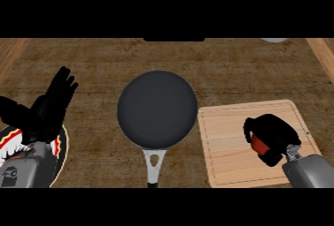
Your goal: Pick the bell pepper from the cutting board and place it in the pan
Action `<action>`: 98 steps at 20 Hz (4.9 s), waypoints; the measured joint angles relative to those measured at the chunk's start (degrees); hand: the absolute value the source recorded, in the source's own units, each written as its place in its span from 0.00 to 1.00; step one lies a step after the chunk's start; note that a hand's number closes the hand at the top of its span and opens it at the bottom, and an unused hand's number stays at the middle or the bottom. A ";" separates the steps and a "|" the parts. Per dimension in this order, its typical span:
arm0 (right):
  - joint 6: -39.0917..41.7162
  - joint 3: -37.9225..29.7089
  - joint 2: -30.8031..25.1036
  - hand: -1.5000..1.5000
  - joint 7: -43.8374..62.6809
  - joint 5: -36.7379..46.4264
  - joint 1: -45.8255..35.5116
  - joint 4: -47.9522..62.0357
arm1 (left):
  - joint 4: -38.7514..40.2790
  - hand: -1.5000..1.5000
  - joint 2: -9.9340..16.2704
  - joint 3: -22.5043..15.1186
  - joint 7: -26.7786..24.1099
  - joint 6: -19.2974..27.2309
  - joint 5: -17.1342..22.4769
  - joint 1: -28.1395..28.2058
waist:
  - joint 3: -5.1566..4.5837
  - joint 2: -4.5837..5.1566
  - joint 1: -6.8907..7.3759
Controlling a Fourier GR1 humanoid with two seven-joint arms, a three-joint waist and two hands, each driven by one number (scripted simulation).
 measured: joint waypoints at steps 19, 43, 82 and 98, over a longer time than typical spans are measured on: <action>-6.69 7.71 21.31 1.00 25.92 3.79 -3.68 -8.15 | -0.21 0.50 -1.90 -1.71 -0.76 -0.85 -1.41 0.69 | 0.09 -0.28 2.94; -17.29 23.69 23.55 1.00 74.23 2.95 -41.01 -5.31 | 2.71 0.50 -3.18 -3.97 -0.12 -1.24 -2.33 -3.79 | 0.00 0.31 6.55; -66.42 18.38 24.19 0.00 58.53 -20.98 -33.55 32.03 | -0.58 0.50 -2.44 -0.91 -0.86 -0.13 -2.19 0.28 | 0.32 0.62 1.69; -81.79 18.81 16.48 0.00 39.34 -35.77 -1.88 -10.35 | -2.14 0.50 -0.60 2.06 0.27 -1.02 -0.18 2.98 | 0.38 -0.15 -1.49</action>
